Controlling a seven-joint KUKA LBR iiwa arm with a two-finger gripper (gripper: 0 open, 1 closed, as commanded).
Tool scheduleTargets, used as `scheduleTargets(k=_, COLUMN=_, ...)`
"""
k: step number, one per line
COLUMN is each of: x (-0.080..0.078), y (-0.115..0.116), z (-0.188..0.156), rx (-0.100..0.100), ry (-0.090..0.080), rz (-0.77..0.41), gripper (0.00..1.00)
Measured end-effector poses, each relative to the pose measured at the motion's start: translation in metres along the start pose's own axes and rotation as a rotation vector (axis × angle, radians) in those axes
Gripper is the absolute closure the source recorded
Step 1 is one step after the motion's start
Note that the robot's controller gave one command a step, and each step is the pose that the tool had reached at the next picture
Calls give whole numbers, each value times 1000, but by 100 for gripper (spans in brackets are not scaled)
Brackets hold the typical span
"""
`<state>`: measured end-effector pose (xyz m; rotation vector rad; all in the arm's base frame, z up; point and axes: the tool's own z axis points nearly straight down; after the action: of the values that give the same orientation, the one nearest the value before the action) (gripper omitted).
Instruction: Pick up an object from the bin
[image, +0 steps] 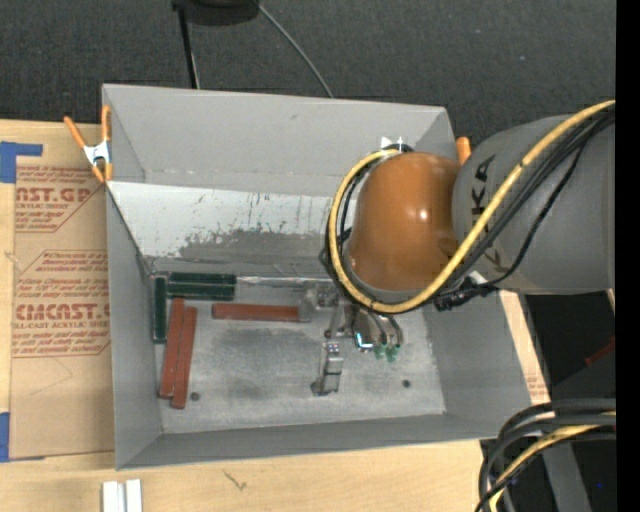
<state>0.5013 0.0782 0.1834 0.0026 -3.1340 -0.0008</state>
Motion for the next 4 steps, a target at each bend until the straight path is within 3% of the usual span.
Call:
scheduleTargets(k=2, x=-3, y=-1, z=-4, rx=-1, ry=-9, rz=2, gripper=0)
scheduleTargets(k=3, x=-19, y=2, z=28, rx=1, ry=-9, rz=-29, gripper=0)
scheduleTargets(k=4, x=-34, y=-7, z=59, rx=1, ry=-10, rz=-258, gripper=0)
